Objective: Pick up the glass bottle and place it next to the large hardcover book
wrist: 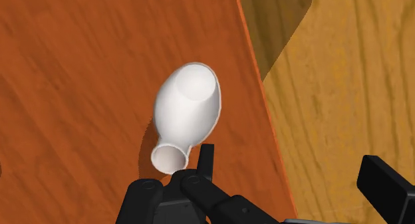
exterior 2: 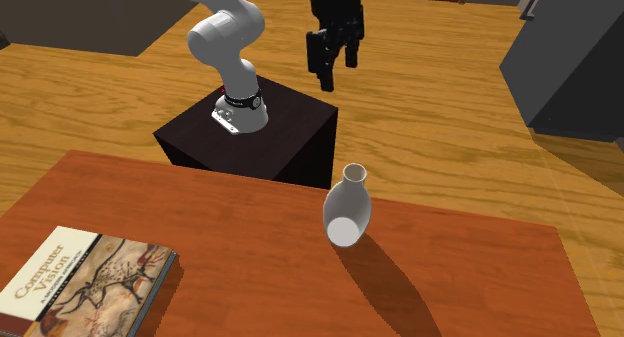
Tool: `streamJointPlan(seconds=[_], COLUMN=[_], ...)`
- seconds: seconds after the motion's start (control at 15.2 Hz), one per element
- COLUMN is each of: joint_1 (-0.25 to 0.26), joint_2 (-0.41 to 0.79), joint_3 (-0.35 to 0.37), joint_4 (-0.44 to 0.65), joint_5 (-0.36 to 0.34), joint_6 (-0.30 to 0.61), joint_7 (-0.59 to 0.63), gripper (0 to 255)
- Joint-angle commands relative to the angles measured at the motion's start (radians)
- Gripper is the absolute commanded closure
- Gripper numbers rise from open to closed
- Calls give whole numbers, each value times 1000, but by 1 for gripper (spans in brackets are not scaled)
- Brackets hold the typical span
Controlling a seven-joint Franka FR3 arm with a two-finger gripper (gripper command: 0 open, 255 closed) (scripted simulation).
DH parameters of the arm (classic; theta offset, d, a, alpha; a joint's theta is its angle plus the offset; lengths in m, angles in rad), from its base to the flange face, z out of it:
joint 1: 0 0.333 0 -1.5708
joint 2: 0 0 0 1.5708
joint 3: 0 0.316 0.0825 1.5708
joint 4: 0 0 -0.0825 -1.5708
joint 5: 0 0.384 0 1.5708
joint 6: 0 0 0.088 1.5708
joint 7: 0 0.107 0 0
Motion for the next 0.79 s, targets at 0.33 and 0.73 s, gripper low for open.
streamJointPlan(seconds=[0.33,0.73], joint_1=[2,-9], joint_2=[247,455], joint_3=[-110,-170], joint_4=[89,193], joint_5=[47,128], joint_6=[104,152], joint_7=[-140,-259], gripper=[0,0])
